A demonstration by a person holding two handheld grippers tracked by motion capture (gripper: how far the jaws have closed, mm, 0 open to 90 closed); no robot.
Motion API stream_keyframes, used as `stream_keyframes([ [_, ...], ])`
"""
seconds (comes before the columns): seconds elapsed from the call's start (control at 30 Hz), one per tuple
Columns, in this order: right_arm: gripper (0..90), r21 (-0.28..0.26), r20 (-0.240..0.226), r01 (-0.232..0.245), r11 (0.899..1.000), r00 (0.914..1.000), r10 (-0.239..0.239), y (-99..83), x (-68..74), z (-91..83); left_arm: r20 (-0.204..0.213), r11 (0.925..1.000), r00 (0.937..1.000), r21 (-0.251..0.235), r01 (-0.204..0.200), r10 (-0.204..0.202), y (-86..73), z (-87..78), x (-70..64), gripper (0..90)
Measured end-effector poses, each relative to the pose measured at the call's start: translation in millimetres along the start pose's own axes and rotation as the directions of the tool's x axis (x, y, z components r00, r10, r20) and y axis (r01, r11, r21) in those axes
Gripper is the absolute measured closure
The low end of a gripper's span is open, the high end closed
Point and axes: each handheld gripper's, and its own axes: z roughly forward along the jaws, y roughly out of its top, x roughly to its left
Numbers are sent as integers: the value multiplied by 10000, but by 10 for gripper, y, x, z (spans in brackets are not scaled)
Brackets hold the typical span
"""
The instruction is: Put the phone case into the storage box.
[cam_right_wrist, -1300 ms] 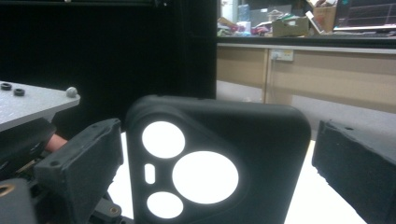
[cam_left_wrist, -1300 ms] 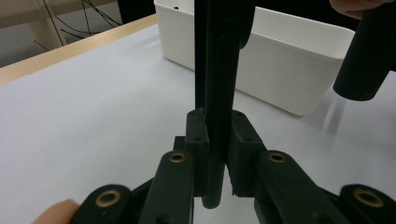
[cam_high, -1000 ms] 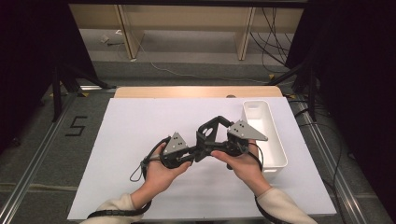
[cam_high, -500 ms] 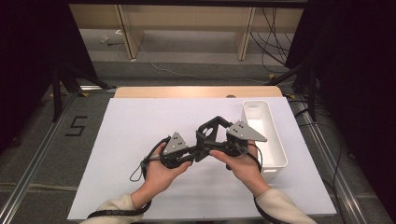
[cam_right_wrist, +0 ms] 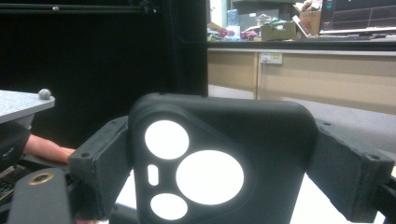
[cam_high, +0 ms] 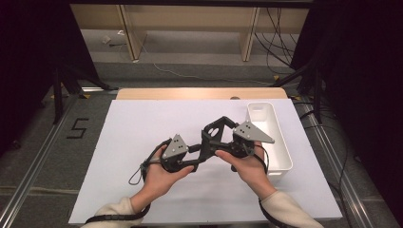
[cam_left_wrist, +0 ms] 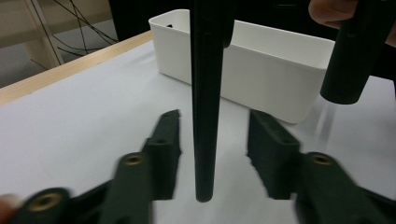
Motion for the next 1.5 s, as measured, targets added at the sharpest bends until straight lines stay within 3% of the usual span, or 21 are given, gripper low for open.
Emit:
stream_keyframes([
  [0.2, 146, -108, 105, -38, 9999, 9999, 39, 38, -32, -24, -80, 9994, 10000, -332, -48, 45, 11, -108, 56, 196],
  [0.4, 146, -154, 180, -57, 9999, 9998, 60, 57, -59, -41, -209, 9974, 9996, -690, -214, 200, 22, -227, 103, 0],
  [0.8, 146, -269, 331, -71, 9996, 9994, 79, 96, -101, -69, -597, 9925, 9982, -1213, -151, 79, -19, -521, 185, 0],
  [1.2, 147, -310, 396, -60, 9995, 9992, 72, 106, -124, -67, -877, 9922, 9961, -1242, -86, -23, -125, -748, 259, 0],
  [1.5, 147, -344, 552, -109, 9993, 9984, 128, 139, -160, -89, -987, 9923, 9951, -1232, -106, -16, -169, -823, 277, 0],
])
